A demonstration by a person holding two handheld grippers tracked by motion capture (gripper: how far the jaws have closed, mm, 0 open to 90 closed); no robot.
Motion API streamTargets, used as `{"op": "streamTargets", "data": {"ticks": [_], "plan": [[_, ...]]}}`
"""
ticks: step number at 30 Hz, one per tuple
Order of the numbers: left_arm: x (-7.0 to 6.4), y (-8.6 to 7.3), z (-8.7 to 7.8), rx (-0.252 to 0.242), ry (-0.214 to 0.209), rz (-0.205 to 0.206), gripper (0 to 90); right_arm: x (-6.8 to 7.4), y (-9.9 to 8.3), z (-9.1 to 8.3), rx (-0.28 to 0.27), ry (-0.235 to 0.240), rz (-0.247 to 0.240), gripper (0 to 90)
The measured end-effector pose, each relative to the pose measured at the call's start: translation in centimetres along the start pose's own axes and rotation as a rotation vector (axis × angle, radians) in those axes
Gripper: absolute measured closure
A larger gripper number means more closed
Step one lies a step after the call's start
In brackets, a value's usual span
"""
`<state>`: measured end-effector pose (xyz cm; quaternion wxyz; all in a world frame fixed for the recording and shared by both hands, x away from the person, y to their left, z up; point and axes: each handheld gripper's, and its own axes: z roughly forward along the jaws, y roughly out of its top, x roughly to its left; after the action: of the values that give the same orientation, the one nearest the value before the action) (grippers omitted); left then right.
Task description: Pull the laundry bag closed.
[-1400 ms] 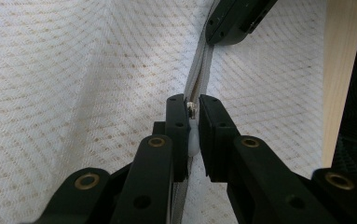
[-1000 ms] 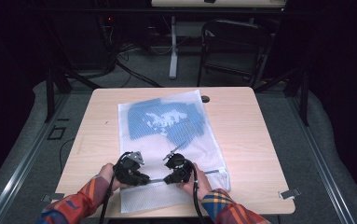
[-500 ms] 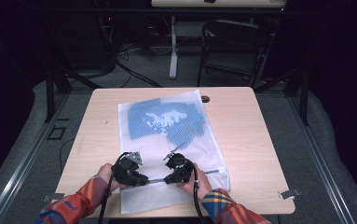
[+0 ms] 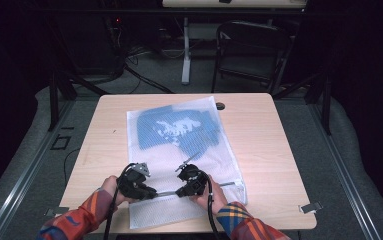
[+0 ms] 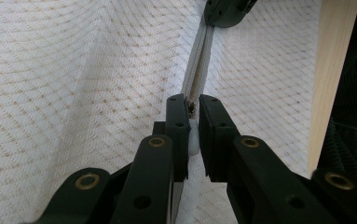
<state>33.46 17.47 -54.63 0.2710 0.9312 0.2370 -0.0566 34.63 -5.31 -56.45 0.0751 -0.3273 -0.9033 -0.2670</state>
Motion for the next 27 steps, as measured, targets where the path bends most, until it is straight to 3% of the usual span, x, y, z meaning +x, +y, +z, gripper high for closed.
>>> {"op": "streamTargets", "data": {"ticks": [27], "plan": [[0.11,-0.46,-0.23,0.018,0.003,-0.015,83.0,-0.06,-0.02,-0.01,-0.001,0.005,-0.001,90.0]]}}
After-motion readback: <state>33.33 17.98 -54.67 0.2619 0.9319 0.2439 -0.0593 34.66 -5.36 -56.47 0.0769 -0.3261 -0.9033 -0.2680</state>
